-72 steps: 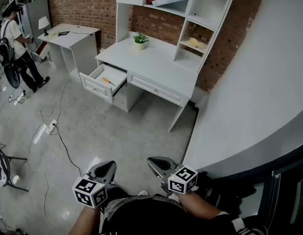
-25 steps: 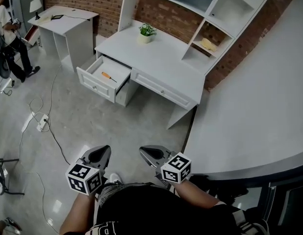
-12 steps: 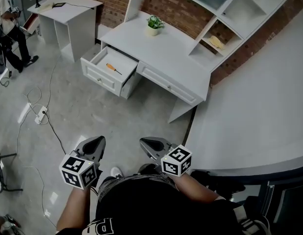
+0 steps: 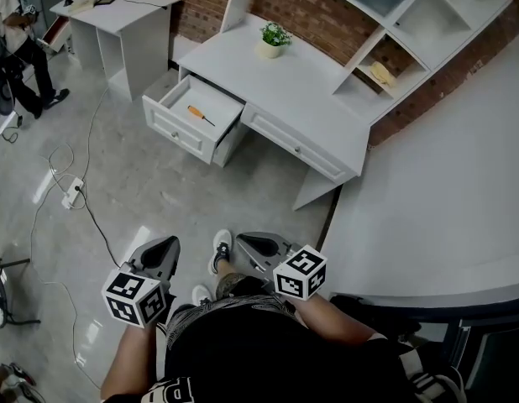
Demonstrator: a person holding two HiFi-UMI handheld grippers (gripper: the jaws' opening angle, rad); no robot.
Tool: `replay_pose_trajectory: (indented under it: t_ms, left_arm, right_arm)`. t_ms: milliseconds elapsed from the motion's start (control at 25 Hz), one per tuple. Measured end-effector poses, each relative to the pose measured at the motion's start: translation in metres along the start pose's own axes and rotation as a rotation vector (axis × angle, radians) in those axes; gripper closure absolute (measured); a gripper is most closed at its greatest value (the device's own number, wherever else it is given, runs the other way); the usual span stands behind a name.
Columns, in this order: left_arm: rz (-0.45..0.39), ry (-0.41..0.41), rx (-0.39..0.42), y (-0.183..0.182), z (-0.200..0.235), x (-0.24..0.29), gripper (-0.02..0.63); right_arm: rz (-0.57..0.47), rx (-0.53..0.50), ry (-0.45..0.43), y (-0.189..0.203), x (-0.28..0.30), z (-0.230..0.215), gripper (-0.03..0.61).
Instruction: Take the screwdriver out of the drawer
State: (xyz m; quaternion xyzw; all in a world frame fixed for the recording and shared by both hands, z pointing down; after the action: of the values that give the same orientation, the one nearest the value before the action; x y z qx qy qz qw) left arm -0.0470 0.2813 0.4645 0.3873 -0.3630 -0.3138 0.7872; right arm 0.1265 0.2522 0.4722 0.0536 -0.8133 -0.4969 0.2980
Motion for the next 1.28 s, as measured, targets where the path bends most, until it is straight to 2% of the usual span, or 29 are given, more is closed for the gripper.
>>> replay_pose_trajectory:
  t_ms: [320,480,720,1000,1280]
  left_arm:
    - [0.025,-0.022,0.016,-0.019,0.012,0.026,0.597]
    - [0.017,-0.044,0.029,-0.041,0.028,0.042,0.597]
    - [0.01,-0.053,0.052,-0.075,0.041,0.077,0.597]
    - [0.028,-0.05,0.06,-0.1,0.045,0.116,0.597]
    - [0.03,-0.044,0.0,-0.12,0.056,0.145,0.597]
  right_arm:
    - [-0.045,0.001,-0.024,-0.036,0.029,-0.037,0.574]
    - [-0.055,0.002,-0.036,-0.051,0.041,-0.057,0.574]
    - [-0.07,0.099,-0.018,-0.071,0.059,-0.107,0.574]
    - [-0.099,0.098,-0.029,-0.103,0.07,-0.143,0.574]
    - [-0.139,0.091,-0.054,-0.13,0.08,-0.175,0.574]
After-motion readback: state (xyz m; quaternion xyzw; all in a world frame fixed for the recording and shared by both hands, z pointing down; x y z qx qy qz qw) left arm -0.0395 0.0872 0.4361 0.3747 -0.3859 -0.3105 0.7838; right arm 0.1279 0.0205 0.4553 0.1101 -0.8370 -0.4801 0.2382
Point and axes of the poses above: the fingertips, and each gripper's own axes: x forward along the fingers, z to its left, y out of its underside, the point moved 3 cm from there along -x, backward along the fingers
